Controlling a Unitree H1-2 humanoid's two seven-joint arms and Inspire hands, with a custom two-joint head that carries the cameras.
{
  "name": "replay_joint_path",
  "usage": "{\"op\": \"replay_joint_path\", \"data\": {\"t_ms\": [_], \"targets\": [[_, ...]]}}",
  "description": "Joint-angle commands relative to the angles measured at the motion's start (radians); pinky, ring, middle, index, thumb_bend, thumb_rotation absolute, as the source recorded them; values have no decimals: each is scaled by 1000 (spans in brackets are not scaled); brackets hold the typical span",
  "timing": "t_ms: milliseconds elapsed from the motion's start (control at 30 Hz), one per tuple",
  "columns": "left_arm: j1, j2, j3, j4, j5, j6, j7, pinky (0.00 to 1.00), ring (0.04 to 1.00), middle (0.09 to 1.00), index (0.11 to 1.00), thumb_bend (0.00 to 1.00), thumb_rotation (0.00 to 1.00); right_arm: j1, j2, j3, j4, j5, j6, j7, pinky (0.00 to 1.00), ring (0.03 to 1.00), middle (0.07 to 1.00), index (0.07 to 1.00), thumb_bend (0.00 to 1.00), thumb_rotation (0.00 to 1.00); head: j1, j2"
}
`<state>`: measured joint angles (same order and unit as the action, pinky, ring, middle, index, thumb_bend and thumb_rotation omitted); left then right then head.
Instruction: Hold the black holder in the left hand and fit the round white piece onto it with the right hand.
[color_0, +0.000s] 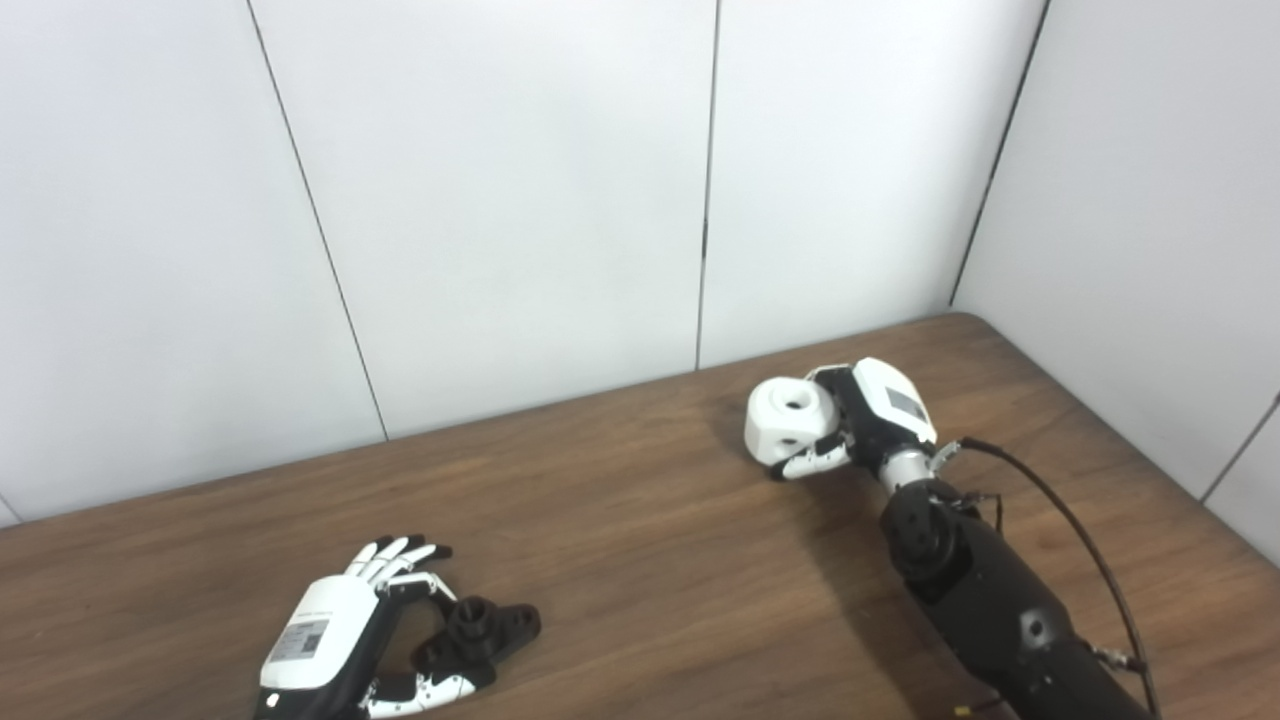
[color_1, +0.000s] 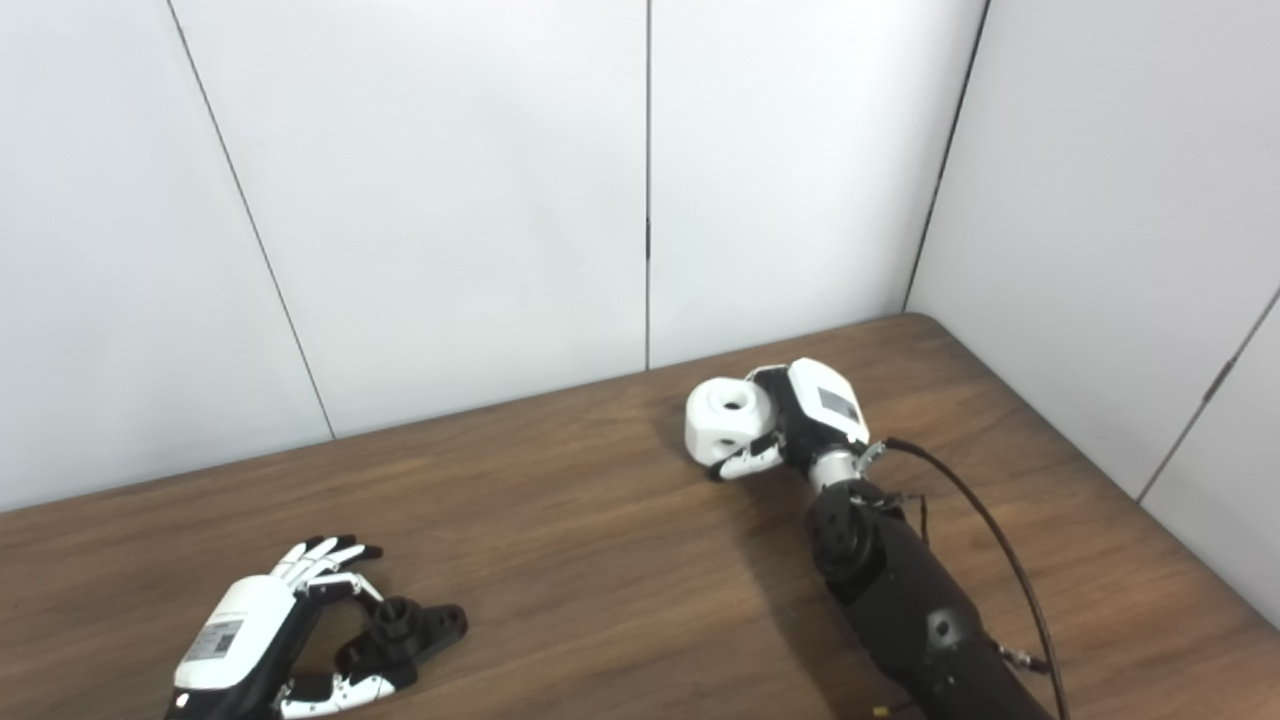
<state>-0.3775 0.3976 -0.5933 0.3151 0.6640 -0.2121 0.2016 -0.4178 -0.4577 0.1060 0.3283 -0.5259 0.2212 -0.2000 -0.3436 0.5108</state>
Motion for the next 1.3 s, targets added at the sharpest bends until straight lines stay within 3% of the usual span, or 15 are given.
{"op": "replay_joint_path", "data": {"t_ms": [0, 267, 667, 833, 1100, 1267], "targets": [[120, 9, -87, 74, 74, 31, -151, 987, 935, 861, 485, 523, 54, -38, 1, -8, -92, -3, -7, 12, 644, 772, 753, 482, 515, 141, 7, 6], [122, 7, -91, 64, 83, 45, -156, 979, 932, 859, 485, 523, 54, -59, 13, -51, -306, 26, 20, 92, 670, 780, 759, 482, 517, 138, 50, 22], [114, -6, -97, 58, 88, 73, -174, 1000, 948, 871, 486, 523, 55, -48, 68, -9, -557, 9, 88, 236, 677, 781, 758, 481, 518, 136, 159, 46], [110, -17, -102, 61, 96, 74, -165, 998, 945, 870, 485, 523, 55, -44, 75, 12, -606, 0, 79, 298, 651, 779, 754, 480, 518, 135, 209, 60], [94, -46, -114, 77, 104, 101, -174, 1000, 959, 881, 485, 524, 58, -37, 92, 91, -621, 3, 15, 372, 611, 765, 758, 481, 519, 133, 278, 76], [90, -57, -115, 72, 99, 111, -180, 1000, 950, 889, 485, 524, 57, -40, 114, 144, -610, -14, -9, 390, 649, 767, 761, 481, 521, 133, 304, 81]]}}
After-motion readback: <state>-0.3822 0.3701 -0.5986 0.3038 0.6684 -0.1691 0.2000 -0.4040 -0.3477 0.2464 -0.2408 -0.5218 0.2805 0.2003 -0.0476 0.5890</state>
